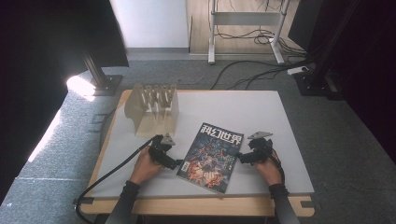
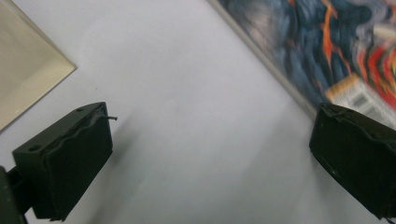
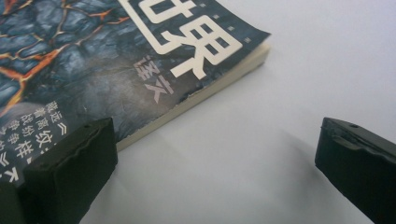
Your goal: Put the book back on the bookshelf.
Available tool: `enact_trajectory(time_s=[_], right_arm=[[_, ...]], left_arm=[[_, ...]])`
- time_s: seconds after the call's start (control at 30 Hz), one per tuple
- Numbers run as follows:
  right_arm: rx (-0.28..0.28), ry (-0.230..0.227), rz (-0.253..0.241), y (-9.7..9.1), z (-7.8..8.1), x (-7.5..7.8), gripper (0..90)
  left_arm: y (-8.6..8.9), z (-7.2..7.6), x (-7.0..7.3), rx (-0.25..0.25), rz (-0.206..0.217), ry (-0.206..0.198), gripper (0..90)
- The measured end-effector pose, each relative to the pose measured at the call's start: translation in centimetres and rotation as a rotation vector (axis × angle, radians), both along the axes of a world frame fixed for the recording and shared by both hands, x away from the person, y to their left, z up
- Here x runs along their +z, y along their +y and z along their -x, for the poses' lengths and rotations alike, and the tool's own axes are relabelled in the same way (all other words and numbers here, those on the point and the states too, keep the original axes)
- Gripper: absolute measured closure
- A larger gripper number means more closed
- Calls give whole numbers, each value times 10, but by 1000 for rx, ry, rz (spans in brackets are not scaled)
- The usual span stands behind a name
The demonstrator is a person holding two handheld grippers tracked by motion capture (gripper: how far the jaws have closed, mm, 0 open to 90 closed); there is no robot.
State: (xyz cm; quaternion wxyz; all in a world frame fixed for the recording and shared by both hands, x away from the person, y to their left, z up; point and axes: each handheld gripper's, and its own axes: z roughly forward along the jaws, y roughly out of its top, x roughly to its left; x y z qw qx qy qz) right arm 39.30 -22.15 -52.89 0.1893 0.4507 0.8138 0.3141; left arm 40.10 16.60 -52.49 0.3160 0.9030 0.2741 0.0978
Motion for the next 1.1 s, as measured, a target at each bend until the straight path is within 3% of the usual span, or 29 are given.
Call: enact_trajectory(time_s=[0.13,0.3,0.6,0.83,0.9,0.97,1.1], right_arm=[[-8,1,18,6,-10,2,0],[-17,3,20,11,-21,2,0],[-29,7,4,23,-42,1,0],[-20,-10,32,41,-60,2,30],[-15,-16,37,45,-63,2,30],[16,13,29,42,-68,4,14],[-2,6,-8,34,-65,15,17]], left_arm=[[1,2,0,-7,-1,6,0],[-1,15,-1,-35,9,2,0],[-15,41,-4,-143,40,-7,0],[-33,55,-4,-214,44,-5,0],[-36,57,-3,-202,34,-8,0],[-35,57,-4,-205,42,-11,0],[-33,54,-3,-192,32,-4,0]])
